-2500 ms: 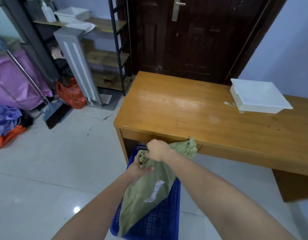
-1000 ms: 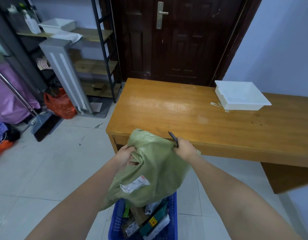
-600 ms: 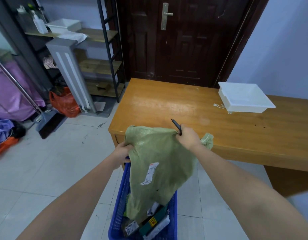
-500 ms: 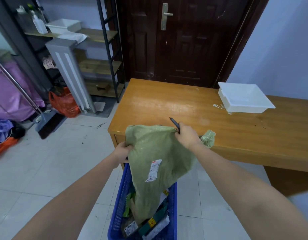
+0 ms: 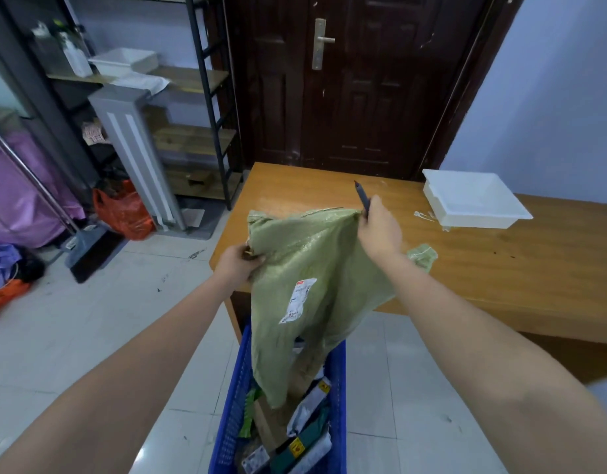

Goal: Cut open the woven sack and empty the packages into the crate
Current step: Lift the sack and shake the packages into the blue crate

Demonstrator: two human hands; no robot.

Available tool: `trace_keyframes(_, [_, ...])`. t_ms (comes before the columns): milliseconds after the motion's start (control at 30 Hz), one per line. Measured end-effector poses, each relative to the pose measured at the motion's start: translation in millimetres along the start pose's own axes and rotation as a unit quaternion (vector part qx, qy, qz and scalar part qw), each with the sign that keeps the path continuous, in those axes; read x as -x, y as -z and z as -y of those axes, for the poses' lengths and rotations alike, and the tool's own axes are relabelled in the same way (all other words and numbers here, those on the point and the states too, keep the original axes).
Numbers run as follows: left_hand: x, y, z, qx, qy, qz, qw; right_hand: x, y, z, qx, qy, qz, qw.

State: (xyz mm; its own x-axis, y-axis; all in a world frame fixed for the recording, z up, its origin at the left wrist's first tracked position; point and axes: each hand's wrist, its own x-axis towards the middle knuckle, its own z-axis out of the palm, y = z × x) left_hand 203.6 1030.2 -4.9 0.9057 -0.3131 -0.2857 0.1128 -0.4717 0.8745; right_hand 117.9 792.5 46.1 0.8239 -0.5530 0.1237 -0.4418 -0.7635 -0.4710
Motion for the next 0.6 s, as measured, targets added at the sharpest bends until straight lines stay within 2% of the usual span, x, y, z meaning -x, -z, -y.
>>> trace_keyframes(100, [-1.3, 8.0, -4.5, -0.053, -0.036, -0.033, 0.997, -0.3, 8.5, -0.7, 0.048, 0.015, 0.047, 0.998])
trace_keyframes(200, [-4.6, 12.3, -11.0, -0.054, -0.075, -0.041, 0.995, -3.4, 16.4, 2.4, 0.005, 0.014, 0.003, 1.000])
trace_keyframes(333, [4.3, 10.8, -33.3, -0.034, -0.098, -0.025, 0.994, -8.1, 26.0, 5.7, -0.026, 0.037, 0.012, 0.999])
trace_keyframes(433, [4.6, 15.3, -38.9, -0.020, -0.094, -0.030, 0.995, -12.0, 36.1, 3.3, 0.008, 0.044, -0.009, 0.999])
trace_keyframes(600, [3.6, 24.9, -49.2, -0.084, -0.117, -0.083, 0.986, -23.7, 53.2, -7.1, 0.088, 0.067, -0.009, 0.994])
